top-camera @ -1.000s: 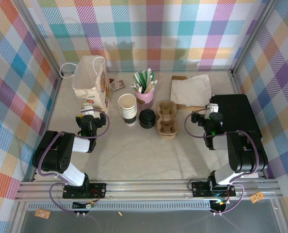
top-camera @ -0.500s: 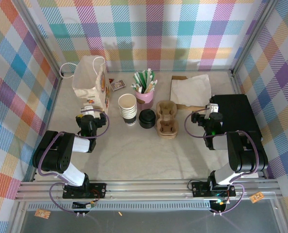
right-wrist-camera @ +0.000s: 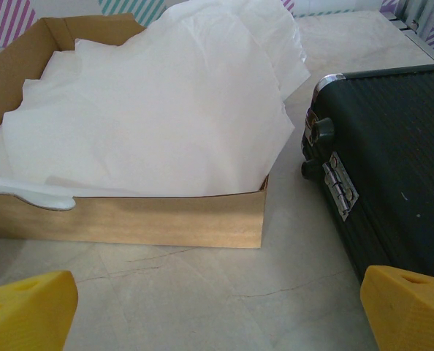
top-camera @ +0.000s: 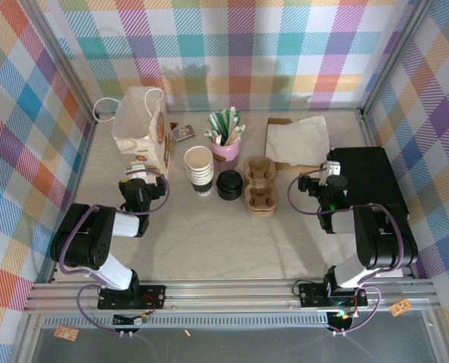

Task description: Pack the takeout coffee

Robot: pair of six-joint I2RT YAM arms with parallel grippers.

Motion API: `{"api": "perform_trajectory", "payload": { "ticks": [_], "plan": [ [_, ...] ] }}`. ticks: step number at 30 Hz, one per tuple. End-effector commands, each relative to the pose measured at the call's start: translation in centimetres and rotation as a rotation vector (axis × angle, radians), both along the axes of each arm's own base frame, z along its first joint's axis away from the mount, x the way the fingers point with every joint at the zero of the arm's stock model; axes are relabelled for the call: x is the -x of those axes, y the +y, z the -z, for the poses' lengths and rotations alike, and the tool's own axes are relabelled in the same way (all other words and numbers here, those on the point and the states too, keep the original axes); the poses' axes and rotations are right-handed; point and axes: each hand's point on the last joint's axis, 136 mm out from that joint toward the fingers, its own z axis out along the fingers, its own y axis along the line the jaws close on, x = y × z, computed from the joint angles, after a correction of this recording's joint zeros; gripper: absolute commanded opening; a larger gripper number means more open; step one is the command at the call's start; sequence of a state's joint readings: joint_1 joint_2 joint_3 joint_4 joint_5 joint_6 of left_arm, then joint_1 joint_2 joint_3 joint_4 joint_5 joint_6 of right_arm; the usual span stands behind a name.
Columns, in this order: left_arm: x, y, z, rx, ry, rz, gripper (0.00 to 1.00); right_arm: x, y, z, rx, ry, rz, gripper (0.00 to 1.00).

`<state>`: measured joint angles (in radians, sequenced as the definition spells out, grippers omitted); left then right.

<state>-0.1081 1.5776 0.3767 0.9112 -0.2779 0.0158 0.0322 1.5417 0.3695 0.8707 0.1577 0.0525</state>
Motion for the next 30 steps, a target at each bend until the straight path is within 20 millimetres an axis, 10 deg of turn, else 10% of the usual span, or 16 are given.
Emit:
{"api": "perform_trajectory", "payload": {
  "ticks": [1, 30],
  "plan": [
    [-0.1, 0.7, -0.6, 0.002, -0.022, -0.045, 1.0, -0.5, -0.4, -1.2, -0.004, -0.039, 0.015, 0.99],
    [7.1, -2.5, -11.2, 0.04, 0.041, 0.144, 0.91, 4.4, 3.2, -7.0, 0.07, 0.161, -0.259, 0.91]
  ]
}}
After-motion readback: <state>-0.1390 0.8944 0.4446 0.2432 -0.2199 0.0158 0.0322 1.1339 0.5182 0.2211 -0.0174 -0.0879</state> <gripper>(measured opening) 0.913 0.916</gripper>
